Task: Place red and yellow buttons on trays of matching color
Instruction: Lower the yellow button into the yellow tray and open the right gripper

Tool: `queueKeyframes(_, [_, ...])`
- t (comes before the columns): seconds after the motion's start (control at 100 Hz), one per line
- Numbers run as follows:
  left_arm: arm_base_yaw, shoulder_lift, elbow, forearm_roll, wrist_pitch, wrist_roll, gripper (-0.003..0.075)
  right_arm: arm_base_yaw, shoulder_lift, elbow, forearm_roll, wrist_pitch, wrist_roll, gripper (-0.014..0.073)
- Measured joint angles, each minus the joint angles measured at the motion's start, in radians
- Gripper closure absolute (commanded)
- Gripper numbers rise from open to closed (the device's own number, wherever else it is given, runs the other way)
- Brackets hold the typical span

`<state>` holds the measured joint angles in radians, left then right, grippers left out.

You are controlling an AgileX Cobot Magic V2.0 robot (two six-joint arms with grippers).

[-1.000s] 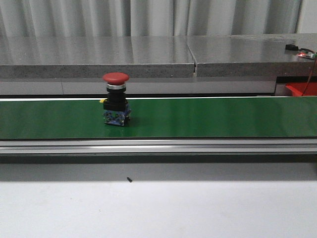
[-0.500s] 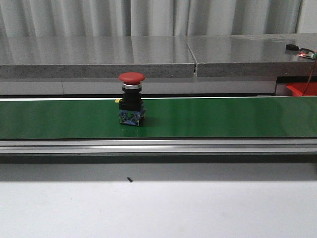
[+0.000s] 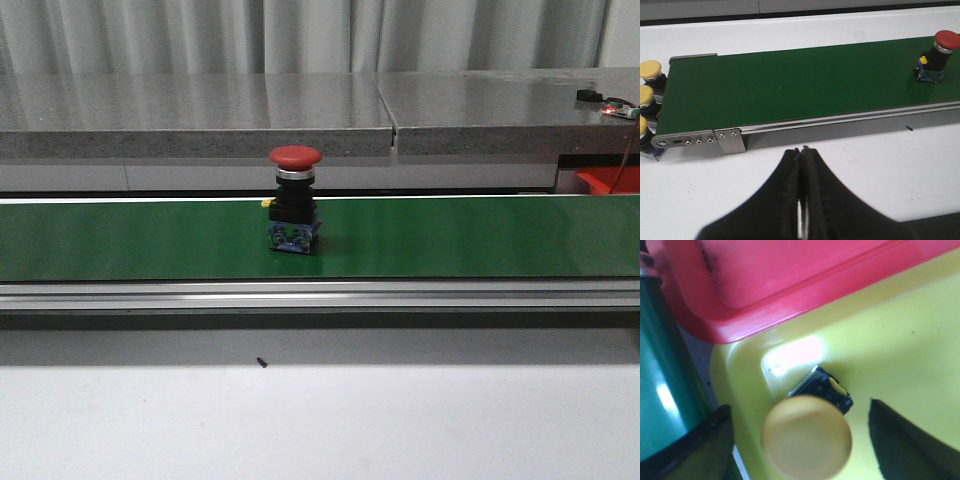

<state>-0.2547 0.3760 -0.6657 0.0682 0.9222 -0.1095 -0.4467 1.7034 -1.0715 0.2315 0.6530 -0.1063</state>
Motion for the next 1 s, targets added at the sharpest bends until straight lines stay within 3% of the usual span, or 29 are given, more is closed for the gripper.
queueKeyframes(0.62, [0.0,0.0,0.0,0.0,0.0,0.0,0.0739,0.007,-0.179,0.0,-0.032,0.014,-0.006,-0.0041])
queueKeyframes(1.0, [0.0,0.0,0.0,0.0,0.0,0.0,0.0739,0.233,-0.283,0.0,-0.082,0.06,-0.008,-0.0041])
